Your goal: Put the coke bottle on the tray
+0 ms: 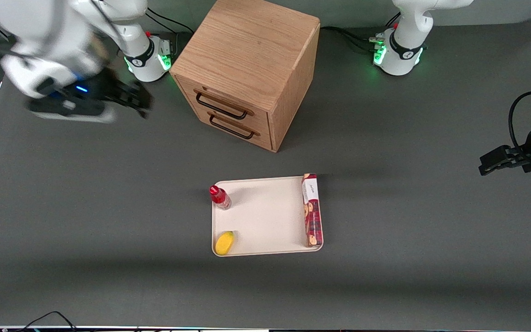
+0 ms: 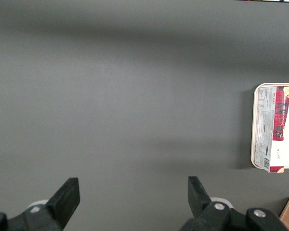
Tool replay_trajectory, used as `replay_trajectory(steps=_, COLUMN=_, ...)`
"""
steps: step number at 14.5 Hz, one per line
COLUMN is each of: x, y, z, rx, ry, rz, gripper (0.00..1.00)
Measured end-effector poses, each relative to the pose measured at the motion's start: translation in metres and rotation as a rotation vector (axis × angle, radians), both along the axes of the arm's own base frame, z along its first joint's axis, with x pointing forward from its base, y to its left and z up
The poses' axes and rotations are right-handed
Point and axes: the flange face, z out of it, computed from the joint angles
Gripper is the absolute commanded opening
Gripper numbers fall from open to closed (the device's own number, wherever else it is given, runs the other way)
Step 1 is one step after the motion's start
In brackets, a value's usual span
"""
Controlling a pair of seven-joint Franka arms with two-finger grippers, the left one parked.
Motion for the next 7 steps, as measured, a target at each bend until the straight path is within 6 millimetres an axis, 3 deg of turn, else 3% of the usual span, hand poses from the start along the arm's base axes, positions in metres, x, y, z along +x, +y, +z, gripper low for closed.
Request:
replay_trajectory(steps=1, x=-0.006, y=-0.038, z=0.009, rx=0.013, ry=0.004, rz=0.017, gripper=1.0)
replay_trajectory(steps=3, x=-0.014, y=-0.099, z=0.005, rx=0.026, ry=0.008, rz=0.029, gripper=1.0)
replay_trajectory(steps=5, x=-0.015, y=-0.13, z=-0.021, rx=0.029, ry=0.005, rz=0.031, gripper=1.0)
replay_trajectory(steps=7, x=-0.013, y=-0.143, z=-0.048, rx=0.032, ry=0.013, rz=0.025, gripper=1.0)
